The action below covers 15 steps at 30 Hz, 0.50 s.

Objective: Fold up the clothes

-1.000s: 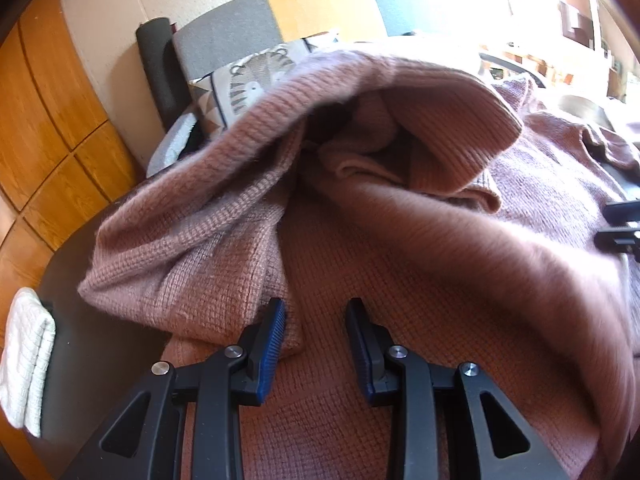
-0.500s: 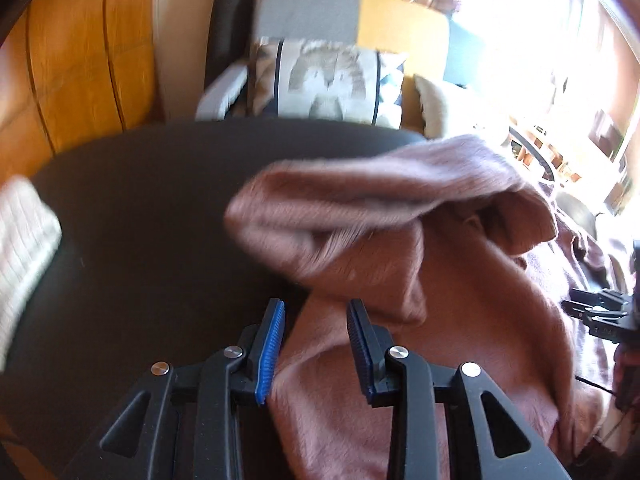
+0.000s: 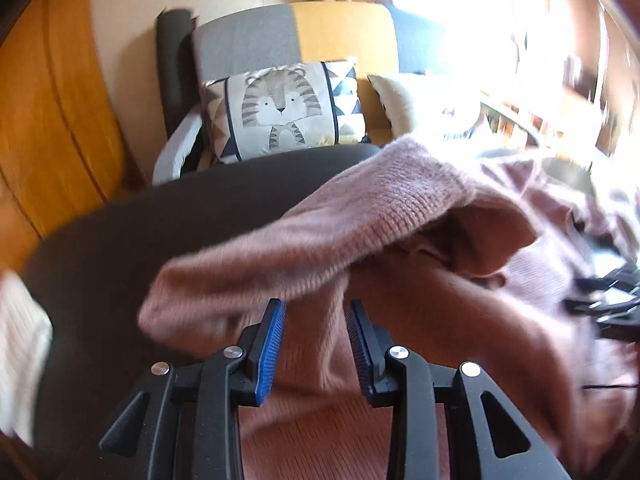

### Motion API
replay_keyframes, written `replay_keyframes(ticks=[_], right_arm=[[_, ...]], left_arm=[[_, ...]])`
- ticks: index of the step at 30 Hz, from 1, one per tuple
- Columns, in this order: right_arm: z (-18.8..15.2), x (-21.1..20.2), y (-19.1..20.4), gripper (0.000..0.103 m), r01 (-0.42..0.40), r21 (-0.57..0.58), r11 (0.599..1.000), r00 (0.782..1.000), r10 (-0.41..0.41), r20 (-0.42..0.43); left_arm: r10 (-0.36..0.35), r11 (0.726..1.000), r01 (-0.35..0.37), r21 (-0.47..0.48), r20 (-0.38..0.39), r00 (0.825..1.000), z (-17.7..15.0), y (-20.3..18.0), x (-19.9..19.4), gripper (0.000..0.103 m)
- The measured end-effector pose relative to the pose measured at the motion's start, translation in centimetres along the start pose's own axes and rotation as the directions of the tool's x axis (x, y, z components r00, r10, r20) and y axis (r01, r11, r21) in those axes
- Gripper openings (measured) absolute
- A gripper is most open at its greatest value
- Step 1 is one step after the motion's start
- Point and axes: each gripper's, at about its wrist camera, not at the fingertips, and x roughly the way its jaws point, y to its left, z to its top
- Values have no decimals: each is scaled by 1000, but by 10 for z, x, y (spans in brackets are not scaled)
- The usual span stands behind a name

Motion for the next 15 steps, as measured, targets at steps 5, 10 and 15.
replay_keyframes(ticks=[5,10,15], right_arm=[[30,-22,28,51,-119,-97,988,984,130,123],[64,-6,74,51,-62,-230,971,980,104,173],[77,32,108,39,-155,-252,955,979,183,94]], left_arm=[[47,995,-41,88,-64,997,7,-8,30,33],[81,989,-73,127,-59,995,2,-18,49,42],[85,995,-80,64,-69,994,5,-9,50,25]])
